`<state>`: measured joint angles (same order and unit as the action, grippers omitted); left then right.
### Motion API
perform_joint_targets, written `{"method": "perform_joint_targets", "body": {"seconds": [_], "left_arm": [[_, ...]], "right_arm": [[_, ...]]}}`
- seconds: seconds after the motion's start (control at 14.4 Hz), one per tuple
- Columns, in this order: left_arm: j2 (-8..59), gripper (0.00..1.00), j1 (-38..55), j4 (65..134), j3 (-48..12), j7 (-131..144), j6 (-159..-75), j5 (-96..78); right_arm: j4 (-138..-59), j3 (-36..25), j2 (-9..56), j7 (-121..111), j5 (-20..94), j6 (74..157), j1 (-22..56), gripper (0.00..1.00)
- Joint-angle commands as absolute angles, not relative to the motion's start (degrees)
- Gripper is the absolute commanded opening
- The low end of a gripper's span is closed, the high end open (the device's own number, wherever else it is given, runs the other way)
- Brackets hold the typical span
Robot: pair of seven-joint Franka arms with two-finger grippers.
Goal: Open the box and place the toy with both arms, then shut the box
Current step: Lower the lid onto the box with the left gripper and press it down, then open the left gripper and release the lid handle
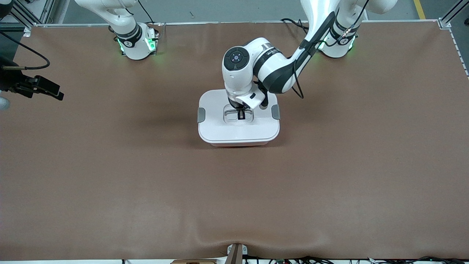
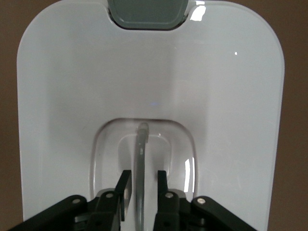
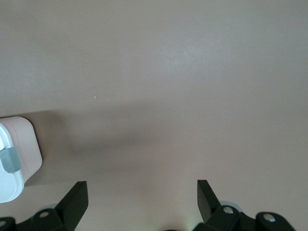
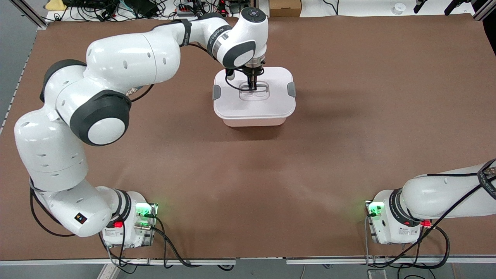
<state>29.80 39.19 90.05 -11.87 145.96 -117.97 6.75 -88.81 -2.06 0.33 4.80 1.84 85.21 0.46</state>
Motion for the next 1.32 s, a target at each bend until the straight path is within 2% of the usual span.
{"method": "perform_joint_targets", "body": {"seconds": [0.0,0.91,1.25], "left_arm": [[30.24,1.0,38.85,86.84,-11.86,145.2,-117.25,8.0],[23.82,1.0,34.2,86.48,-11.43,127.9,-109.16,7.91],[19.78,1.0,28.84,86.48,-11.51,114.63,-102.66,6.94]], "right_arm": [[-89.38,-1.41,-0.18,5.01,1.93,86.92,-0.53,1.0],[-89.74,-1.41,-0.44,4.75,1.76,87.45,-0.44,1.0],[-89.65,-1.41,-0.44,4.75,1.76,87.45,-0.44,1.0]]}}
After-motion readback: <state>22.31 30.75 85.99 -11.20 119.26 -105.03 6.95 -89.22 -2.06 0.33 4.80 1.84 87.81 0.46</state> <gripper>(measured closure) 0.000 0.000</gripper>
